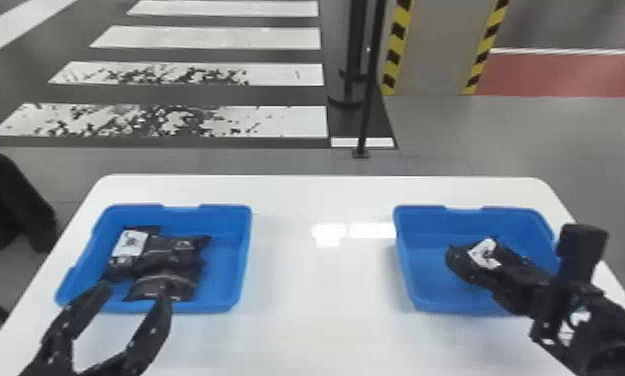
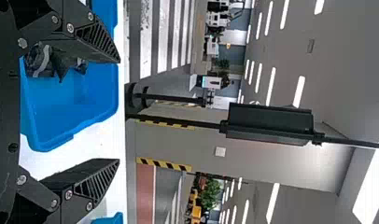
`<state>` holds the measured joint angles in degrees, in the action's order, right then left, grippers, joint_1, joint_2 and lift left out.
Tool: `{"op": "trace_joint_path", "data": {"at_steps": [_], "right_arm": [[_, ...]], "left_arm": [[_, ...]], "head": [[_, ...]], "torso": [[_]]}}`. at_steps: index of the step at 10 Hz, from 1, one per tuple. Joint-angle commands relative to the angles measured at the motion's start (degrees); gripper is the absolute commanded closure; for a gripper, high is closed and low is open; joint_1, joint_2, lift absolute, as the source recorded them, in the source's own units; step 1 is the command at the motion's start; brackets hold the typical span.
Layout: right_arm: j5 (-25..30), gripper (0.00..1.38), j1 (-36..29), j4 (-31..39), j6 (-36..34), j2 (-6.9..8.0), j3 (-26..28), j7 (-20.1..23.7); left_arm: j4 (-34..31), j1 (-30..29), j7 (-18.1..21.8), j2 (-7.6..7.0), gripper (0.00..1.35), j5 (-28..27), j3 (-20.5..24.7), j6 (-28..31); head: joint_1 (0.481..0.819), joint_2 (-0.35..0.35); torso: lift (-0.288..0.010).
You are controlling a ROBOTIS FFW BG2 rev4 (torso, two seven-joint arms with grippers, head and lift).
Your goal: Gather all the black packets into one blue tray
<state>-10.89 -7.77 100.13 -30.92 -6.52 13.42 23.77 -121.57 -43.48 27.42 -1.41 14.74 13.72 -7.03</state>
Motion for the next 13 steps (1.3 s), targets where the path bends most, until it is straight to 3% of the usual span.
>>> {"op": "trace_joint_path", "data": {"at_steps": [1,4,11,13], "right_arm": [[2.8,0.13,0.9,-0.1,-1.3,0.01,2.1,-0.7],[6.4,0.12,3.6,-1.9,-7.2,-0.25,2.9,-0.7],[8.7,0.13,9.9,-10.2,-12.2,-0.43,2.5,-0.3],[9.5,0.22,12.3,-14.4,-12.2,-0.87,2.5,-0.2]], "left_arm": [[0.0,0.0,0.0,-0.09,0.3,0.0,-0.2,0.0],[0.0,0.3,0.0,-0.26,0.3,0.1,-0.6,0.3],[0.0,0.7,0.0,-0.26,0.3,0.0,-0.8,0.8],[0.1,0.9,0.0,-0.26,0.3,0.0,-0.8,1.0]], "head": [[0.695,-0.035],[0.695,-0.1],[0.695,-0.105],[0.695,-0.114]], "torso": [[-0.11],[-0.11],[-0.11],[-0.11]]}}
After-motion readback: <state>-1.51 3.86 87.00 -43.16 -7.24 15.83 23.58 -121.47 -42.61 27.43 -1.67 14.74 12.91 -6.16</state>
